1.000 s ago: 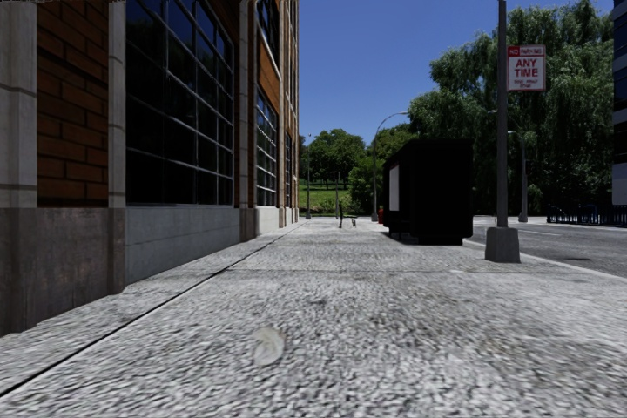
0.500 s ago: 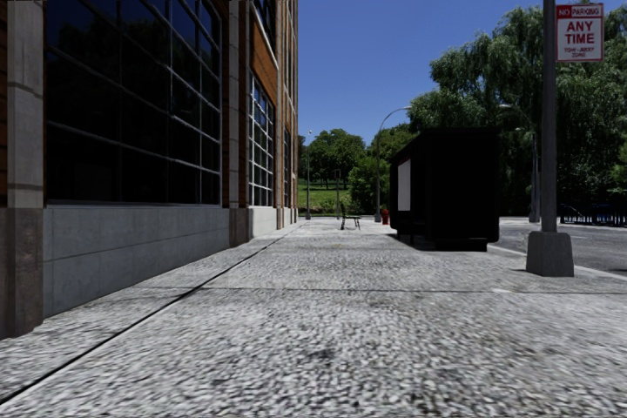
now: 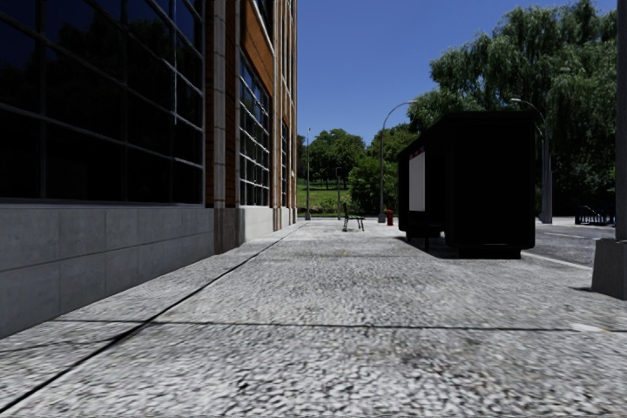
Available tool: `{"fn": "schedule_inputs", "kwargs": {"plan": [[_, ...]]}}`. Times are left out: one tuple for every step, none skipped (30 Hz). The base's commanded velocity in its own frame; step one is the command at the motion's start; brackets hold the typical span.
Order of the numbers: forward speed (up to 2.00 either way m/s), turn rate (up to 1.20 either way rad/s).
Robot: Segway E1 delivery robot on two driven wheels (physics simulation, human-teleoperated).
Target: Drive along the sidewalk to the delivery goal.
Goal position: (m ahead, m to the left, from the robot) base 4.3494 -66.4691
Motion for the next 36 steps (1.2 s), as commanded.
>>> {"fn": "schedule_inputs", "kwargs": {"plan": [[2.00,0.00],[2.00,0.00],[2.00,0.00],[2.00,0.00],[2.00,0.00],[2.00,0.00],[2.00,0.00],[2.00,0.00],[2.00,0.00],[2.00,0.00],[2.00,0.00],[2.00,0.00],[2.00,0.00],[2.00,0.00],[2.00,0.00],[2.00,0.00],[2.00,0.00],[2.00,0.00],[2.00,0.00],[2.00,0.00],[2.00,0.00],[2.00,0.00],[2.00,0.00],[2.00,0.00],[2.00,0.00],[2.00,0.00],[2.00,0.00],[2.00,0.00],[2.00,0.00],[2.00,0.00],[2.00,0.00],[2.00,0.00],[2.00,0.00],[2.00,0.00],[2.00,0.00],[2.00,0.00]]}}
